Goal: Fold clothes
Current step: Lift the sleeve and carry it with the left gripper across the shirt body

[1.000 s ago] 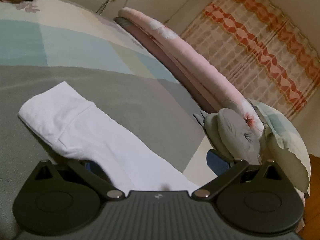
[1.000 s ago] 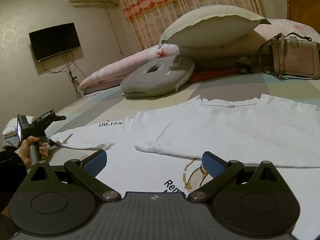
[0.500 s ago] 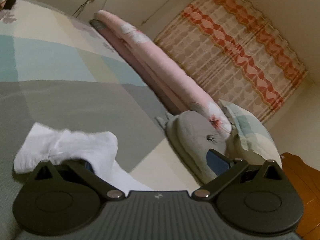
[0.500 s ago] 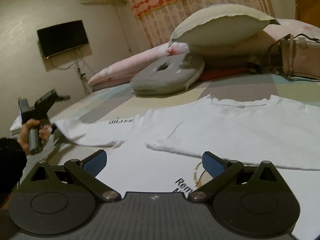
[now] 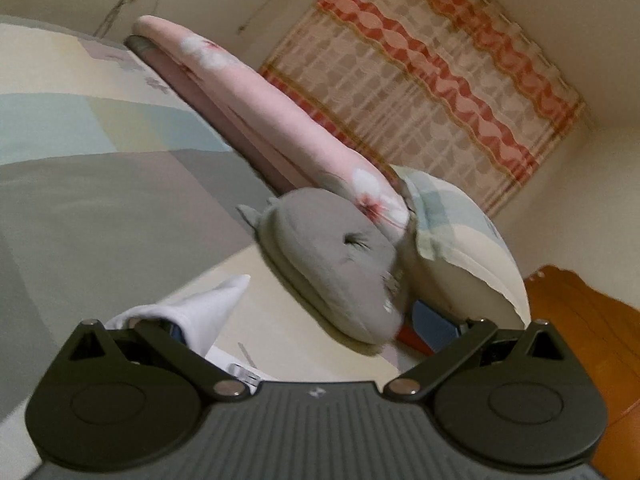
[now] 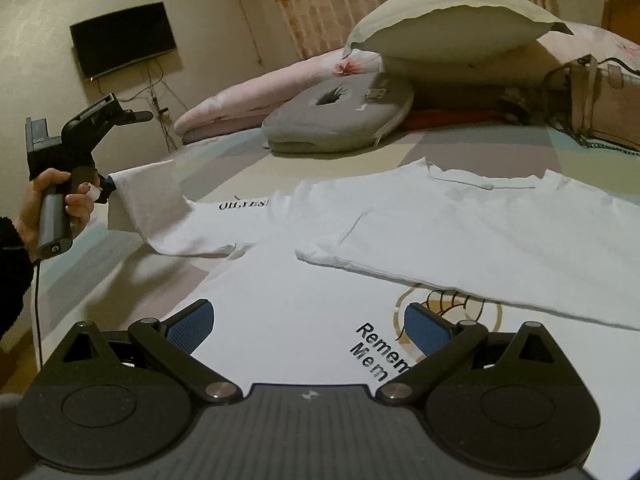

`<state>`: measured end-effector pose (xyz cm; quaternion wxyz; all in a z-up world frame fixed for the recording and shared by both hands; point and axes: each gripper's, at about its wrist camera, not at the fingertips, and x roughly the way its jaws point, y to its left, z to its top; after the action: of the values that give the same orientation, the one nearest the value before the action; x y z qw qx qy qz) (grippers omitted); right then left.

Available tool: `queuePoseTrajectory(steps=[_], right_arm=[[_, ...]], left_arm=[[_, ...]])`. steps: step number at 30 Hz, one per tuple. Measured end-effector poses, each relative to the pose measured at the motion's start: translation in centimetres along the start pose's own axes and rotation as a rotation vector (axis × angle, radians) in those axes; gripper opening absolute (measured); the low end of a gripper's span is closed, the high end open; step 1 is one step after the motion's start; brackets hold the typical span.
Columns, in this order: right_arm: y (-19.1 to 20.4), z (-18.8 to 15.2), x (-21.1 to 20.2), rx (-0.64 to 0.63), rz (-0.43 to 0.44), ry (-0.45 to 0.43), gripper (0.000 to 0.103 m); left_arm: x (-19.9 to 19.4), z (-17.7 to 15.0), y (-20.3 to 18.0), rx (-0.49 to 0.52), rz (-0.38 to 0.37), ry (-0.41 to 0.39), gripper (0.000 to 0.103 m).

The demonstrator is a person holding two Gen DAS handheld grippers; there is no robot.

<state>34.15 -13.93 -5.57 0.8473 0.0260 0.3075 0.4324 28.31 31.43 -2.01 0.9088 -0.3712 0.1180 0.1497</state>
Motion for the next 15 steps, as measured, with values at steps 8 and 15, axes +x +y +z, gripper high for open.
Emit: queuePoseTrajectory(steps=[8, 15], right_arm=[[-1.7, -0.6, -2.2, 0.012, -0.023, -0.002, 0.103], [-4.0, -1.0, -3.8, 0.088, 0.007, 0.009, 0.103]], left_arm=[[0.7, -1.2, -5.4, 0.043, -0.023, 0.050, 0.102], [1.4, -2.8, -9.5, 0.079, -0.037, 0.094, 0.102]])
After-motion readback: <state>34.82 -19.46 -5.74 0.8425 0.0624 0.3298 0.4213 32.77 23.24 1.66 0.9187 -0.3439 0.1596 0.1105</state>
